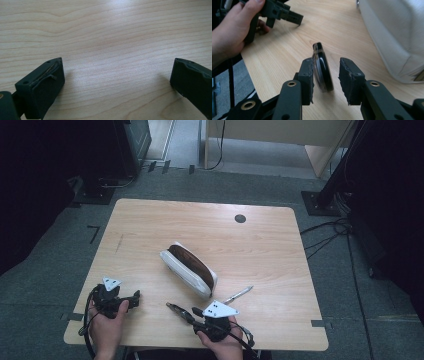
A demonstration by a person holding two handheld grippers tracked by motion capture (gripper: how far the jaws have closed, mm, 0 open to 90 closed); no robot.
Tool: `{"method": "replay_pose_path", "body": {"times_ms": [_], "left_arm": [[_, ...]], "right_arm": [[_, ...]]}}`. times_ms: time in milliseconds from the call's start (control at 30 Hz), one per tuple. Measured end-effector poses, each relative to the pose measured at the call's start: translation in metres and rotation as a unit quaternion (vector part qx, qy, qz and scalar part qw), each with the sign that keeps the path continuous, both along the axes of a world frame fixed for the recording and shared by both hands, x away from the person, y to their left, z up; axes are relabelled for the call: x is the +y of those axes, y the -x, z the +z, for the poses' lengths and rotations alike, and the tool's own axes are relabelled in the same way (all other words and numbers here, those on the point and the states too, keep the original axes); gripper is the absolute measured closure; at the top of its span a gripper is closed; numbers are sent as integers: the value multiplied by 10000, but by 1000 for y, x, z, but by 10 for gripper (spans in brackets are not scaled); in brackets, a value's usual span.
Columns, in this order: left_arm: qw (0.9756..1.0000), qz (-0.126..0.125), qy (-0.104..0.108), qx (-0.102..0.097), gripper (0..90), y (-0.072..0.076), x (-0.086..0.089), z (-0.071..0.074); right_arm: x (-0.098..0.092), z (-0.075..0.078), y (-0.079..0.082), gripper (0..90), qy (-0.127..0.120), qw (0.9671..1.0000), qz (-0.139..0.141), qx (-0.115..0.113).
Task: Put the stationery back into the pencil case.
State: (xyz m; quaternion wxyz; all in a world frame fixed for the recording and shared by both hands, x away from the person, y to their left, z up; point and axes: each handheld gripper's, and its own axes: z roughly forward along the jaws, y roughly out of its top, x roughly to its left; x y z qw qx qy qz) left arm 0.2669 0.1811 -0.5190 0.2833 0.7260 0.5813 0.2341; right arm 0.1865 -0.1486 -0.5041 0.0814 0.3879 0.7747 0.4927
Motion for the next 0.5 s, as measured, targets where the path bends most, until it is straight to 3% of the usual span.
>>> {"method": "replay_pose_path", "body": {"times_ms": [267,367,500], "left_arm": [[10000,0,2,-1,0,0,0,0],[10000,0,2,-2,0,0,0,0],[10000,0,2,-1,0,0,0,0]], "right_arm": [[7,-12,0,646,218,9996,88,123],[9,-14,0,689,333,9994,84,86],[8,-13,0,736,285,9996,10,76]]}}
